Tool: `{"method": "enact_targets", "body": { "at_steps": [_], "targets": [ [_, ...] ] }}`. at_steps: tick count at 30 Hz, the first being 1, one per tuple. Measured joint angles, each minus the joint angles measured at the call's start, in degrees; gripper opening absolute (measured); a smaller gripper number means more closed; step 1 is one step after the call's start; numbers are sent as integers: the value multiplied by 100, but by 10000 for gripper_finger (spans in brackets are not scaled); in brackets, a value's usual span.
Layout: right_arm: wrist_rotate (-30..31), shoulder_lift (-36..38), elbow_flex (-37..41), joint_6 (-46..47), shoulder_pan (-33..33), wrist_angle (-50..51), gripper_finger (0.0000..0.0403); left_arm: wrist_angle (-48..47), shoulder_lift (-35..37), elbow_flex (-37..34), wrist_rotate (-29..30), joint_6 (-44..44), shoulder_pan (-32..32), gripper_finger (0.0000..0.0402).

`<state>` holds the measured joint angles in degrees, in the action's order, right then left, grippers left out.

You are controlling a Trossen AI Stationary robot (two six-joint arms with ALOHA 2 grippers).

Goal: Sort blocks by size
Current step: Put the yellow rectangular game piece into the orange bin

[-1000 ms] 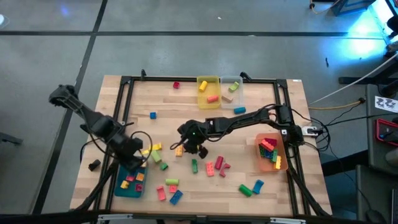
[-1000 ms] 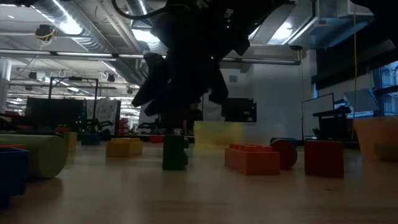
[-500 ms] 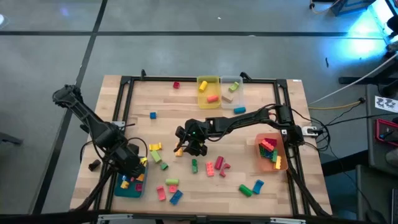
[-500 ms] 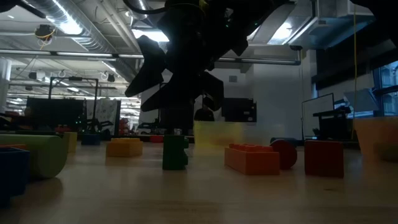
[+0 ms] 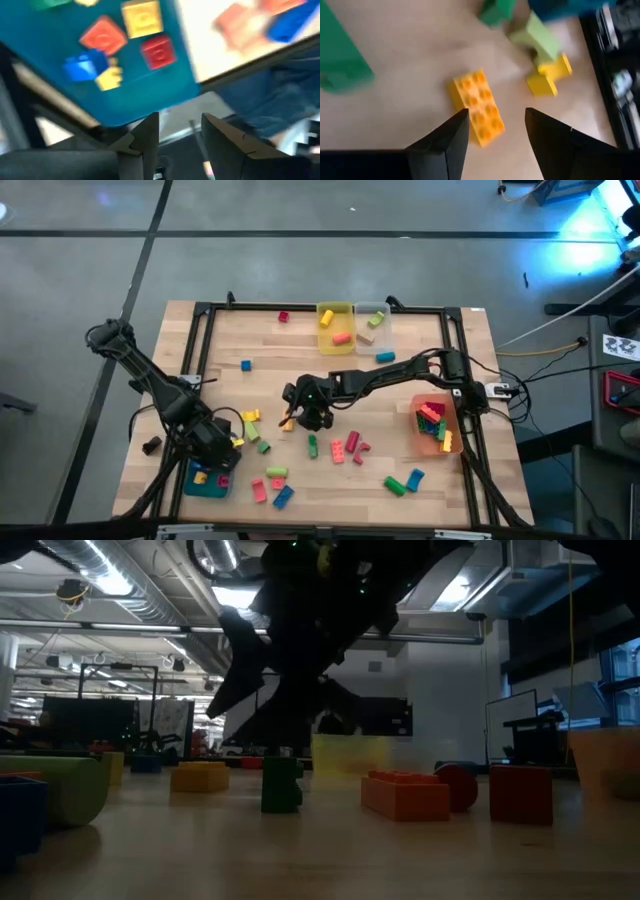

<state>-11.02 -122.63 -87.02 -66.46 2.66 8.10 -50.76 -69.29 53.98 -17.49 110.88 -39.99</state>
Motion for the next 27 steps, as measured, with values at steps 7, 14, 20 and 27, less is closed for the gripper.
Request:
{"method": "enact_targets", "body": {
  "at_steps": [7, 14, 20, 27],
  "targets": [
    [936, 268, -7, 9, -5, 435, 192, 476, 193, 0, 1981, -79, 388, 130],
    [1529, 869, -4, 591, -5, 2021, 192, 567, 24, 0, 4476, -1336, 1084, 130],
    [1982, 1489, -4, 1556, -5, 3420, 193, 883, -383, 0, 4871, -3308, 1657, 130],
    [2180, 2031, -4, 3023, -5, 4658, 193, 1605, -880, 0, 4418, -6000, 2086, 130]
  ]
}}
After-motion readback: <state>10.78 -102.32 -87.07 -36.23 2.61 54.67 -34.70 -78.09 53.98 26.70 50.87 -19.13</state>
